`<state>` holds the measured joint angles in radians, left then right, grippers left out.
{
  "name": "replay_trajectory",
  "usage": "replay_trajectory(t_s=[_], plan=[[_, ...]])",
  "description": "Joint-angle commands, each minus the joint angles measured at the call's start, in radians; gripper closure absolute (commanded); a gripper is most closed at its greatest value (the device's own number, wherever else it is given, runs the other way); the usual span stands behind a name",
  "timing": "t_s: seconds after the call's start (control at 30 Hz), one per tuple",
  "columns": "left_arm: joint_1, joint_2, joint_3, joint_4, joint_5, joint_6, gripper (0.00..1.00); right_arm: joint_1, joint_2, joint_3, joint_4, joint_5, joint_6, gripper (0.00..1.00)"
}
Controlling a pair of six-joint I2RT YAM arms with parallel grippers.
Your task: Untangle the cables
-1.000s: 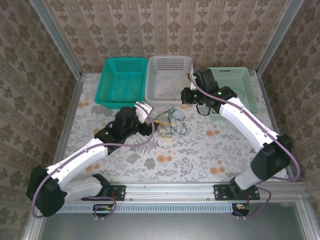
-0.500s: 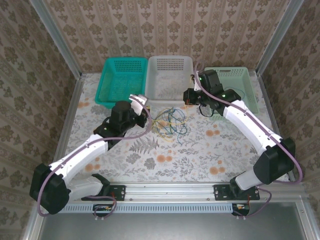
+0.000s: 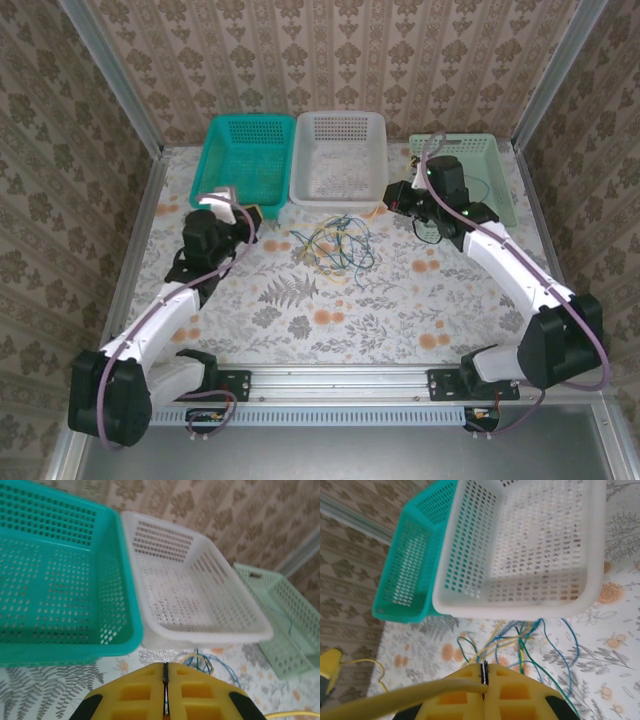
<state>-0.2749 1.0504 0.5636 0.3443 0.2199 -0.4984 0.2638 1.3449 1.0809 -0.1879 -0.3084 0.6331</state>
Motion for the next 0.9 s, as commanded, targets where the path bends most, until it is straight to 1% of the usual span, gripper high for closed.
replay_trajectory(t_s=[0.0,0.1,0.17,0.23,0.3,0.37,0.47,0.53,0.57,0.63,0.67,0.73,0.77,0.8,0.87], plan=[[0.089,-0.032,-0.072,0.159,0.059,-0.259,1.00,-0.050,-0.079,-0.080,0.161,-0.031,0.104,1.00],[0.116,-0.028,-0.126,0.254,0.054,-0.403,1.00,-0.066,-0.131,-0.159,0.249,0.023,0.160,1.00],[0.111,-0.026,-0.165,0.325,0.000,-0.489,1.00,-0.065,-0.157,-0.208,0.329,0.054,0.205,1.00],[0.111,-0.028,-0.220,0.410,-0.086,-0.577,1.00,-0.065,-0.175,-0.265,0.421,0.078,0.254,1.00],[0.115,-0.030,-0.254,0.459,-0.154,-0.635,1.00,-0.062,-0.176,-0.280,0.455,0.092,0.277,1.00],[0.118,-0.026,-0.258,0.479,-0.181,-0.660,1.00,-0.056,-0.144,-0.249,0.444,0.063,0.273,1.00],[0.119,-0.022,-0.228,0.469,-0.175,-0.644,1.00,-0.019,-0.065,-0.148,0.398,0.032,0.235,1.00],[0.120,-0.024,-0.211,0.458,-0.180,-0.622,1.00,0.017,0.008,-0.044,0.344,0.026,0.185,1.00],[0.124,-0.029,-0.202,0.446,-0.178,-0.607,0.98,0.032,0.037,0.009,0.317,0.023,0.164,1.00],[0.131,-0.061,-0.174,0.351,-0.177,-0.562,0.81,0.053,0.138,0.134,0.260,0.004,0.126,1.00],[0.132,-0.087,-0.157,0.267,-0.185,-0.537,0.71,0.059,0.173,0.184,0.234,-0.006,0.114,1.00],[0.133,-0.161,-0.098,0.028,-0.211,-0.437,0.31,0.067,0.233,0.283,0.176,-0.019,0.086,1.00],[0.126,-0.203,-0.050,-0.105,-0.235,-0.350,0.23,0.072,0.259,0.329,0.132,-0.013,0.061,1.00],[0.112,-0.243,-0.002,-0.255,-0.282,-0.271,0.19,0.078,0.283,0.373,0.080,-0.002,0.029,1.00],[0.097,-0.309,0.057,-0.413,-0.359,-0.137,0.11,0.091,0.322,0.444,0.000,0.017,-0.027,1.00]])
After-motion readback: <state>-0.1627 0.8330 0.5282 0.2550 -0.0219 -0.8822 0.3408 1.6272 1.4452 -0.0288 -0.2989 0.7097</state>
